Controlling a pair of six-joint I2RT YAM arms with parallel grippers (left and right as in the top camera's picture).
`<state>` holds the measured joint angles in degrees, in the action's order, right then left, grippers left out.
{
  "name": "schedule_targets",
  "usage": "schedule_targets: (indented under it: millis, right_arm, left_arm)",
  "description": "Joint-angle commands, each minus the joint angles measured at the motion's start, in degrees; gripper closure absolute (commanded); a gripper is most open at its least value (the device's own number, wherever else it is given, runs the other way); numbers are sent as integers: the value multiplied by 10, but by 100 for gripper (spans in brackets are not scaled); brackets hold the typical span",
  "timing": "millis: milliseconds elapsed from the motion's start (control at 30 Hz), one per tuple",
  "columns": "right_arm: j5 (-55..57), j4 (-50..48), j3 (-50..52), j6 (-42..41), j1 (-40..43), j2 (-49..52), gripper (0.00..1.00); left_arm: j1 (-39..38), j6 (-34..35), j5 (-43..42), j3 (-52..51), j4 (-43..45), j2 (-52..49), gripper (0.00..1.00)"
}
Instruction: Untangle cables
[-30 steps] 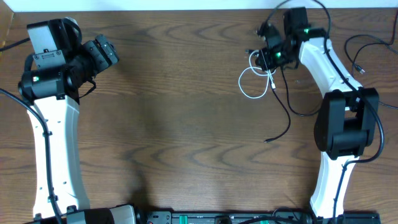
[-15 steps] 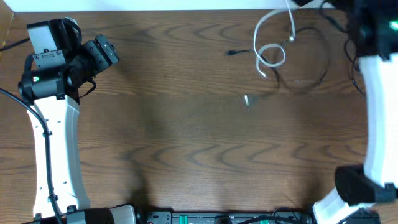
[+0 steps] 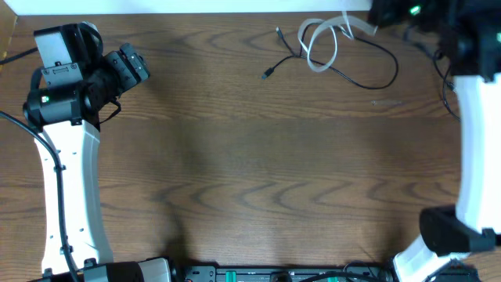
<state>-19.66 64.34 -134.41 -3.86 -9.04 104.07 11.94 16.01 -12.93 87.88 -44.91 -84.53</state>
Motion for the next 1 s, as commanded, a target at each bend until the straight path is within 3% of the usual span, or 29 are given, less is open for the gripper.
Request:
schedule_targets:
  millis: [0, 100, 300, 467, 667, 800, 967]
  right_arm:
    - [-41, 73, 7, -10, -30, 60, 99]
    - [-111, 123, 7, -1, -42, 89, 99]
    - [-189, 128, -10, 5, -42, 82, 99]
    - [-118, 137, -16, -11, -42, 72, 99]
    - [-111, 163, -14, -32, -44, 76, 99]
    - [-28, 184, 12, -47, -74, 88, 99]
    - [-21, 197, 61, -42, -109, 111, 99]
  left_arm:
    - [3, -10, 8, 1, -1, -5, 8]
    - [3, -10, 8, 1, -1, -5, 8]
    - [3, -10, 8, 1, -1, -5, 8]
    - [3, -10, 8, 1, -1, -5, 8]
    - [3, -10, 8, 1, -1, -5, 8]
    - [3, -10, 8, 1, -1, -5, 8]
    - [3, -10, 8, 1, -1, -5, 8]
